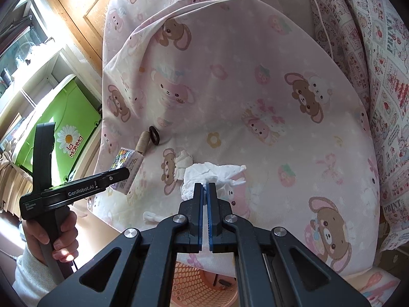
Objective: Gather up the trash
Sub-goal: 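Carry the tissue pack and white tissue with both tools over the wastebasket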
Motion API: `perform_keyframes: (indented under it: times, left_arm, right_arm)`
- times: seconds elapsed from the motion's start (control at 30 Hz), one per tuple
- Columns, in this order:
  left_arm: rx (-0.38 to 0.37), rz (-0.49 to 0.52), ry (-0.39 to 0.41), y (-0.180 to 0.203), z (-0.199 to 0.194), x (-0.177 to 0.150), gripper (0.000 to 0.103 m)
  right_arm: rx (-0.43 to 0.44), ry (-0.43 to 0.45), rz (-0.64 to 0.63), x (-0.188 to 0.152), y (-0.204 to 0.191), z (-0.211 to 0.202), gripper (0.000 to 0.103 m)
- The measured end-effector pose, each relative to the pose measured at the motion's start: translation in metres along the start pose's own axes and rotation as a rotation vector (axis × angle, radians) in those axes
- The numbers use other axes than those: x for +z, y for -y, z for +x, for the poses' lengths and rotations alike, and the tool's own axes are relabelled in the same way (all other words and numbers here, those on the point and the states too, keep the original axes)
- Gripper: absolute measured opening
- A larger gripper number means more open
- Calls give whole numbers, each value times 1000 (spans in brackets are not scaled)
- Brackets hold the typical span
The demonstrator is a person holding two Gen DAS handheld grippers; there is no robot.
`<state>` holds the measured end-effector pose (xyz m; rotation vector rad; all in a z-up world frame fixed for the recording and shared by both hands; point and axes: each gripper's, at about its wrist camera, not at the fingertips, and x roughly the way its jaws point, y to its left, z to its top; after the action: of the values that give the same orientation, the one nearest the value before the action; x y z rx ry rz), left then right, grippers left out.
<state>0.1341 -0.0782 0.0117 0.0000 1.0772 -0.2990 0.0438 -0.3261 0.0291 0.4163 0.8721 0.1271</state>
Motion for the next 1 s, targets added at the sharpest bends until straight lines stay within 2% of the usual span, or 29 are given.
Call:
perform_keyframes:
  times: [0.23, 0.33, 0.43, 0.6, 0.83, 1.0]
  left_arm:
    - [43, 19, 83, -4, -31, -19, 53]
    - [77, 20, 158, -5, -51, -26, 53]
    - [60, 17, 204, -5, -68, -32, 53]
    - [27, -11, 223, -5, -83, -48, 53]
    - [32, -30, 236, -8, -90, -78, 53]
    - [32, -40, 235, -9, -92, -98, 53]
  right_arm:
    - [5, 5, -20, -6, -6, -2, 3]
    - [11, 3, -30, -8, -8, -3, 3]
    - [-3, 2, -42, -10, -10, -1, 3]
    - [14, -13, -32, -16, -13, -1, 3]
    - [-2, 10, -138, -28, -33, -19, 3]
    - [69, 7, -187, -47, -58, -44, 3]
